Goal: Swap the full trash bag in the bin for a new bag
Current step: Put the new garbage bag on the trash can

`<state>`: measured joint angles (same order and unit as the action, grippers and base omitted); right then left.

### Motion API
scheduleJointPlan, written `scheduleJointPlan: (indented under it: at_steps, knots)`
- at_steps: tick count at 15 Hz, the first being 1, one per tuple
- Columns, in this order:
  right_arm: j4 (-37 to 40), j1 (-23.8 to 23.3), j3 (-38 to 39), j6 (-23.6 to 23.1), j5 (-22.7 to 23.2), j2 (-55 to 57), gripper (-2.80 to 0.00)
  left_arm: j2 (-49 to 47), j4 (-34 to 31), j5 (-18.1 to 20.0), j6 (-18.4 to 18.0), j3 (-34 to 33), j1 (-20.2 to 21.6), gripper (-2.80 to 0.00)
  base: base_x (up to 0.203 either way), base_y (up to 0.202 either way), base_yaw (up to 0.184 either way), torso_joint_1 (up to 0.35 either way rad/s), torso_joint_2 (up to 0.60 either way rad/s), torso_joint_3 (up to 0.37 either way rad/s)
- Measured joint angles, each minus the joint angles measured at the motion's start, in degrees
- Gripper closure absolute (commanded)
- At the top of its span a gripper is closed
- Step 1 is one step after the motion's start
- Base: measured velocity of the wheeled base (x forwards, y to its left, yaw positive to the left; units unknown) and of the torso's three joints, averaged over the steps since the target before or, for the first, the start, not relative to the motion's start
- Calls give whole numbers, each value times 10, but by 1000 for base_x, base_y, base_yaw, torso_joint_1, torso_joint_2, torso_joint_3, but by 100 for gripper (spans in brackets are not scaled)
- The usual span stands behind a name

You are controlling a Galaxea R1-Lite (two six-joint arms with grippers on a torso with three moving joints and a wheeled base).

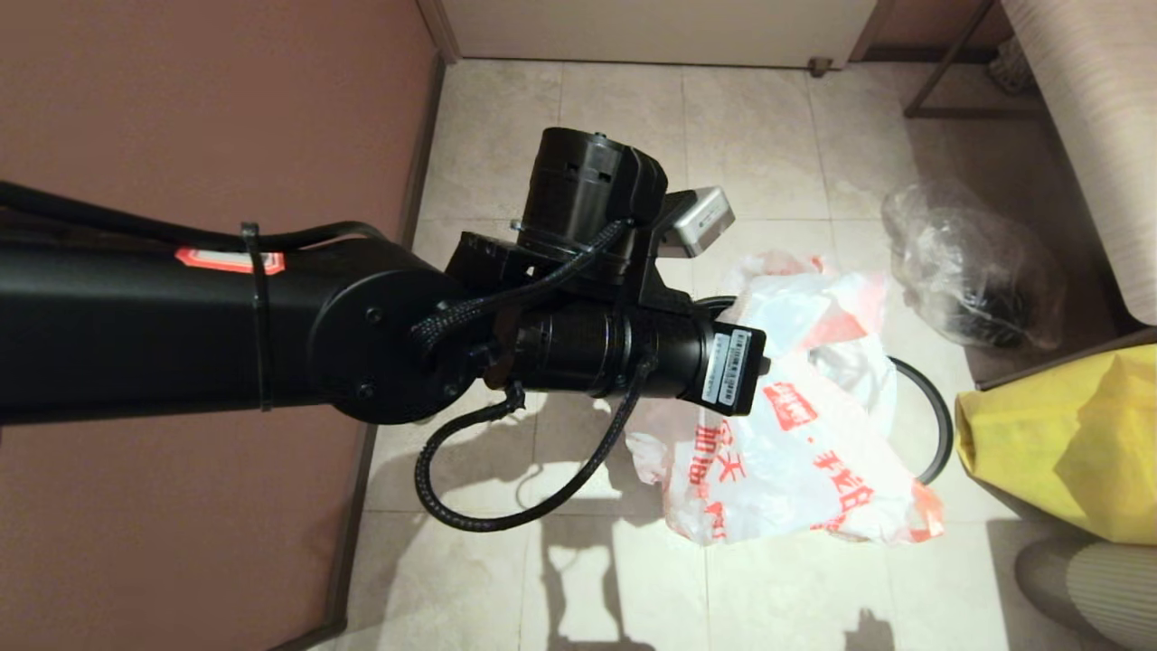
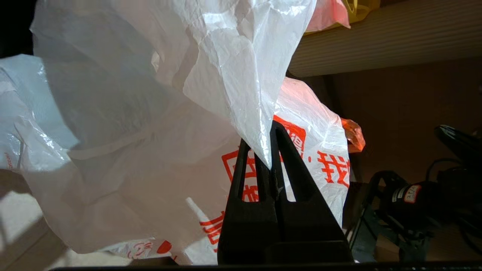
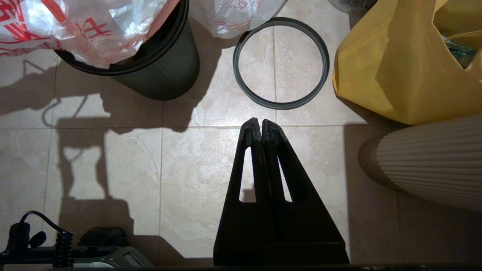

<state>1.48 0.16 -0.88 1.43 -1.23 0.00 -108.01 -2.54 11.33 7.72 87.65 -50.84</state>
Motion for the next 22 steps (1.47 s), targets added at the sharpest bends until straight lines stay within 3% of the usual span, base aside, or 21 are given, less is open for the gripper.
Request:
scheduleJointPlan:
  at_steps: [1, 2, 5, 8, 10, 13, 14, 18, 22]
  knots:
    - [0, 0, 0, 0, 0, 0, 0, -4, 1, -4, -17, 6, -3, 0, 0, 0, 0, 0, 0, 0]
    - [0, 0, 0, 0, 0, 0, 0, -8, 1, -12, -31, 13, -8, -280, 0, 0, 0, 0, 0, 0]
    - [0, 0, 0, 0, 0, 0, 0, -33, 0, -64, -44, 64, -24, -280, 0, 0, 0, 0, 0, 0]
    - [0, 0, 0, 0, 0, 0, 0, -56, -3, -87, -44, 95, -27, -280, 0, 0, 0, 0, 0, 0]
    - [0, 0, 0, 0, 0, 0, 0, -47, -4, -93, -42, 82, -27, -280, 0, 0, 0, 0, 0, 0]
    - [0, 0, 0, 0, 0, 0, 0, -29, -1, -133, -39, 16, -13, -280, 0, 0, 0, 0, 0, 0]
    - [0, 0, 0, 0, 0, 0, 0, -26, 4, -146, -37, -8, -6, 0, 0, 0, 0, 0, 0, 0]
    - [0, 0, 0, 0, 0, 0, 0, -53, 70, -166, -19, -45, 30, 0, 0, 0, 0, 0, 0, 0]
    - [0, 0, 0, 0, 0, 0, 0, -153, 89, -209, -14, 32, 42, 0, 0, 0, 0, 0, 0, 0]
